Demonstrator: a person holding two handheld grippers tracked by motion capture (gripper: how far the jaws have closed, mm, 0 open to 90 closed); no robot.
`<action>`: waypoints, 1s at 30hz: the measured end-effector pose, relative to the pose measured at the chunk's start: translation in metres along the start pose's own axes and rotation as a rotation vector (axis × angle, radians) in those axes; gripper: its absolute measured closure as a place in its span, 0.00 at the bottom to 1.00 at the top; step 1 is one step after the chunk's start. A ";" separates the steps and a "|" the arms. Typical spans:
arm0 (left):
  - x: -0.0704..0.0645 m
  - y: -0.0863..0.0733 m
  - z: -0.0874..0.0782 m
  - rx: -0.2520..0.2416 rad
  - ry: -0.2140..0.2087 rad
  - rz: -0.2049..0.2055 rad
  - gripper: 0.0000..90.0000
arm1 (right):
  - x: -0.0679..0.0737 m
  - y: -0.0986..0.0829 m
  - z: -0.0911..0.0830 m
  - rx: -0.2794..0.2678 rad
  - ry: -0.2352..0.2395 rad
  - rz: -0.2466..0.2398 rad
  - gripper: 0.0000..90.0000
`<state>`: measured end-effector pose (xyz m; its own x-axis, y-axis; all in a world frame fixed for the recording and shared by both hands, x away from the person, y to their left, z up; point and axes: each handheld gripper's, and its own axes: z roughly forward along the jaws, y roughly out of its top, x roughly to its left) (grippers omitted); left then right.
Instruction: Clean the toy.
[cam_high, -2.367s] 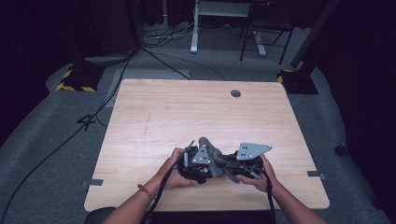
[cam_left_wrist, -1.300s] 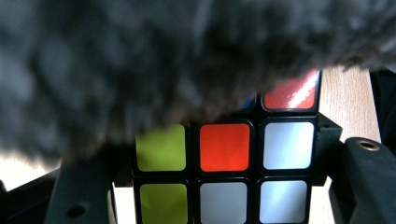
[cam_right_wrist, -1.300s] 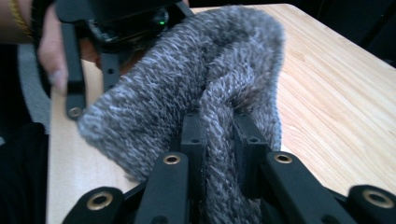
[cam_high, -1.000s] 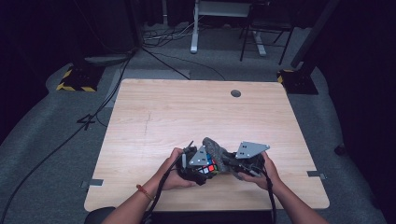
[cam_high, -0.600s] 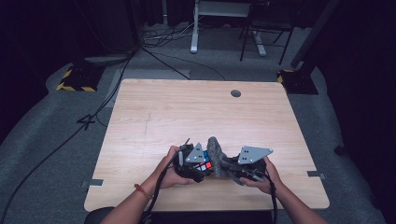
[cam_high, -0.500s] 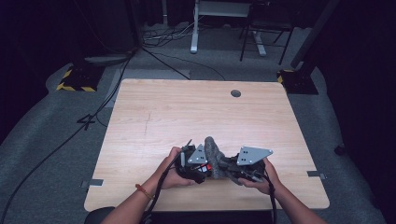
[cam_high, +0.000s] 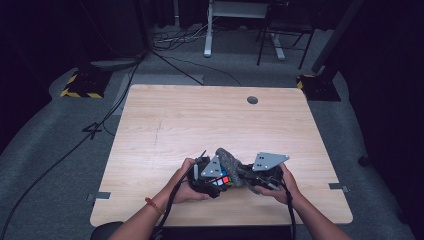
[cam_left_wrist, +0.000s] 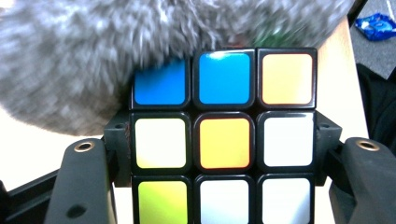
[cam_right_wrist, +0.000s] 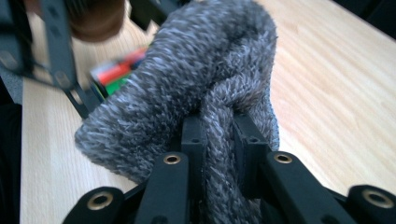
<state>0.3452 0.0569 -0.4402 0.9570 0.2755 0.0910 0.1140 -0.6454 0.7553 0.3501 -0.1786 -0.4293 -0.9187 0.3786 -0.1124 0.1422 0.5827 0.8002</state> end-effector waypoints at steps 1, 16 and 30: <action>0.000 0.000 -0.001 -0.003 0.004 -0.003 0.37 | 0.000 -0.002 0.001 0.013 -0.001 -0.003 0.86; 0.002 -0.003 0.006 0.021 -0.013 -0.021 0.37 | 0.015 0.008 -0.008 -0.077 0.041 -0.047 0.86; 0.001 0.001 -0.002 -0.018 -0.023 -0.003 0.37 | -0.004 -0.011 0.002 0.048 -0.024 -0.002 0.86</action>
<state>0.3457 0.0578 -0.4385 0.9626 0.2608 0.0738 0.1122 -0.6314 0.7673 0.3524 -0.1851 -0.4383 -0.9101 0.3940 -0.1286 0.1583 0.6171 0.7708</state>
